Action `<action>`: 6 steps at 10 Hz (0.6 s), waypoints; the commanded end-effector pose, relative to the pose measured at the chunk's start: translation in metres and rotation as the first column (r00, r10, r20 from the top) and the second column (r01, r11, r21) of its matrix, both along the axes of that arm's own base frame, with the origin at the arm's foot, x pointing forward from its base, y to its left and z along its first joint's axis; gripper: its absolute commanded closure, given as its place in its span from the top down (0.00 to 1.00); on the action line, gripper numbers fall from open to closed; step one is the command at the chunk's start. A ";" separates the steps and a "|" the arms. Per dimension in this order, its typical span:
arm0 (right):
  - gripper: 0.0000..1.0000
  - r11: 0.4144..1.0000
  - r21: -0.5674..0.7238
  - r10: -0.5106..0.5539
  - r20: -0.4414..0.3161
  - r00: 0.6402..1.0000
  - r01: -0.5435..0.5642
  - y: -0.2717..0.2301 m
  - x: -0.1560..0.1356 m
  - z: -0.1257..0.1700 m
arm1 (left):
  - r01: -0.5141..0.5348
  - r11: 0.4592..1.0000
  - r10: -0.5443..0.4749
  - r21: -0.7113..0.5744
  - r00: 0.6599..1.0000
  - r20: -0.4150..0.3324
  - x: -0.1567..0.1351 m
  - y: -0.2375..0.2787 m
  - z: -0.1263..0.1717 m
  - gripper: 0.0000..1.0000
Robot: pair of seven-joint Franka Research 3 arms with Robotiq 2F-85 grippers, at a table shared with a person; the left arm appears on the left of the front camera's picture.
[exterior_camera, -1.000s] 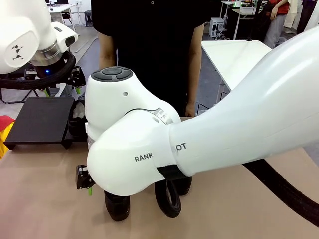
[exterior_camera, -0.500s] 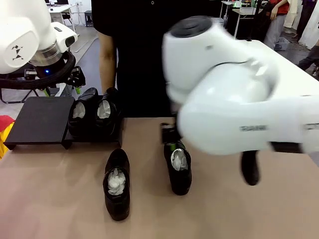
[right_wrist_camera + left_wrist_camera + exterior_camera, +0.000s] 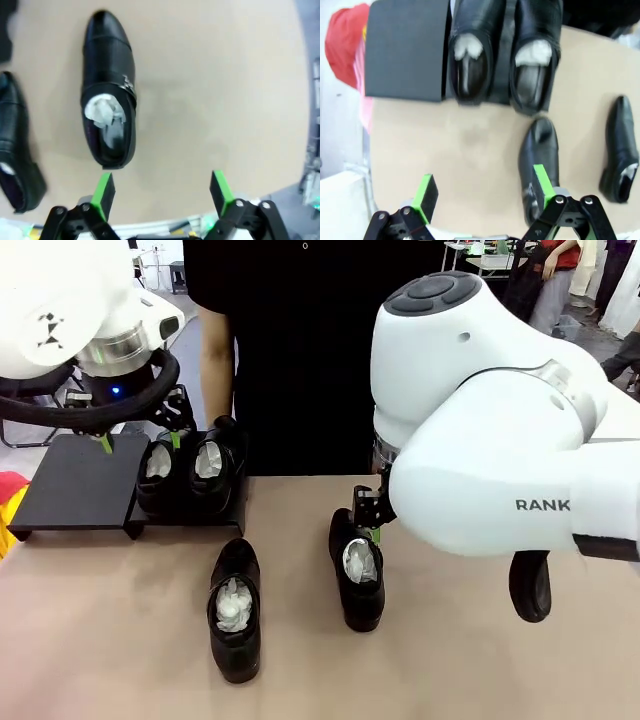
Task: Organize the shoes by placing them on the stand.
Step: Place the Shoe from the middle of the table onto the Shoes Stand.
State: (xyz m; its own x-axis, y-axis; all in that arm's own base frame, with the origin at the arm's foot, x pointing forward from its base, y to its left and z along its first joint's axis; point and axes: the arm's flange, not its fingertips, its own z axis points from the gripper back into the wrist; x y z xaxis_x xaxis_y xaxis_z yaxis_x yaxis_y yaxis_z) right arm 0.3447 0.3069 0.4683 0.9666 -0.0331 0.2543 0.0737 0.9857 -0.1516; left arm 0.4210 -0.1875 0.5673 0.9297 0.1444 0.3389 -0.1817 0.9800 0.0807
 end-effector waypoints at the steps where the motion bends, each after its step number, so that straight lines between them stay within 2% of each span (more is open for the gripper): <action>1: 1.00 0.997 -0.082 0.009 -0.012 1.000 -0.010 -0.010 0.016 0.012 | -0.024 0.999 0.021 -0.030 0.994 -0.105 -0.024 -0.014 0.008 0.97; 2: 1.00 0.990 -0.110 -0.085 0.004 0.996 0.085 -0.049 0.028 0.026 | -0.063 0.997 0.053 -0.055 0.986 -0.160 -0.029 -0.014 0.002 0.97; 3: 1.00 0.980 -0.101 -0.175 -0.003 0.985 0.173 -0.089 0.034 0.034 | -0.125 0.991 0.115 -0.050 0.978 -0.172 -0.018 0.005 0.000 0.97; 4: 1.00 0.963 -0.063 -0.266 -0.035 0.963 0.264 -0.122 0.035 0.032 | -0.017 1.000 0.015 -0.016 0.994 -0.110 -0.031 -0.020 0.001 0.97; 5: 1.00 0.938 -0.051 -0.346 -0.090 0.934 0.343 -0.141 0.035 0.024 | -0.017 1.000 0.015 -0.016 0.994 -0.110 -0.031 -0.020 0.001 0.97; 6: 1.00 0.979 -0.081 -0.190 -0.019 0.982 0.188 -0.095 0.035 0.029 | -0.057 0.998 0.052 -0.023 0.987 -0.154 -0.030 -0.012 -0.003 0.97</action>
State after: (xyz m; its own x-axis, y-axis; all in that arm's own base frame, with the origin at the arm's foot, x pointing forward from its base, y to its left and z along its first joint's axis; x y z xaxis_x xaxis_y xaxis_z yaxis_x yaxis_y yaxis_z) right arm 0.3872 0.1676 0.5001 0.9348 -0.2869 0.2096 0.3330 0.9131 -0.2353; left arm 0.3898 -0.2040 0.5646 0.9609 0.1925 0.1990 -0.2126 0.9734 0.0852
